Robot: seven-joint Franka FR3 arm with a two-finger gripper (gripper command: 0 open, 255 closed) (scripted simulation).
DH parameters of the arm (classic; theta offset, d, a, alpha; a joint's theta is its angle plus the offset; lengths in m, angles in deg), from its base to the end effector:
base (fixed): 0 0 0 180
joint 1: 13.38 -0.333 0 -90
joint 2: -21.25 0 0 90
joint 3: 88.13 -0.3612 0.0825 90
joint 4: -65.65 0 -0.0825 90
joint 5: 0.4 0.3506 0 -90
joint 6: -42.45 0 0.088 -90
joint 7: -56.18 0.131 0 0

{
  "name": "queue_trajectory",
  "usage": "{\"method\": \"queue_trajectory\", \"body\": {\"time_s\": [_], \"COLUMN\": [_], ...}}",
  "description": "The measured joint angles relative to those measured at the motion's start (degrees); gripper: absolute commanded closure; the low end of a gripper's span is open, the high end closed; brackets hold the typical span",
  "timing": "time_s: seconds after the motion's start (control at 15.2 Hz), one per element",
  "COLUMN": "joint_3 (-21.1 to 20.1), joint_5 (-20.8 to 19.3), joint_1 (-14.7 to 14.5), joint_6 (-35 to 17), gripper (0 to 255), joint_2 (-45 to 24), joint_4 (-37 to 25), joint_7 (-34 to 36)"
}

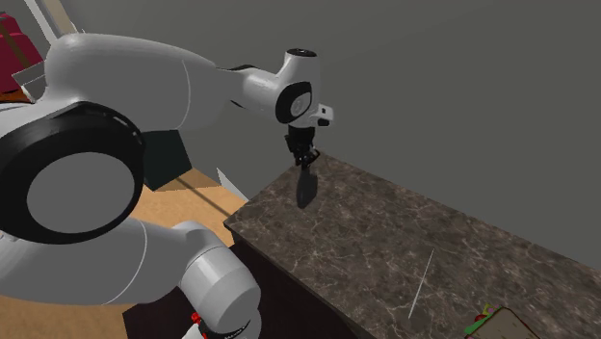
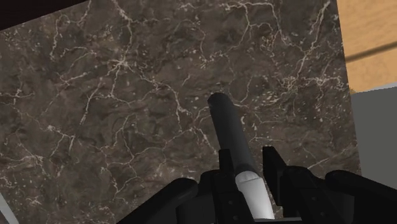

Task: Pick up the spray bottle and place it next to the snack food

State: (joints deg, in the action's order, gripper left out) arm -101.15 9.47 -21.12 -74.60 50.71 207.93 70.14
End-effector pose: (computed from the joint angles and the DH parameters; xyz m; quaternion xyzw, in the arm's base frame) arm 0.3194 0.1443 0.4987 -0.9991 -0.0101 -0.0255 0.0310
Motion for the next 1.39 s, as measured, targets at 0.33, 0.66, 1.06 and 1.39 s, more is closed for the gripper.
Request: {"method": "queue_trajectory", "body": {"time_s": [0.33,0.66,1.06,1.39], "joint_3": [0.4,0.7,1.1,1.5], "joint_5": [-0.3,-0.6,-1.0,-1.3], "joint_1": [0.1,0.2,0.4,0.5], "joint_6": [4.1,8.1,12.6,16.4], "gripper": [255,255,255,255], "joint_2": [0.9,1.5,1.4,1.5], "joint_4": [-3.2,-6.6,-11.2,-14.9], "joint_7": [0.2,0.5,0.8,0.9]}}
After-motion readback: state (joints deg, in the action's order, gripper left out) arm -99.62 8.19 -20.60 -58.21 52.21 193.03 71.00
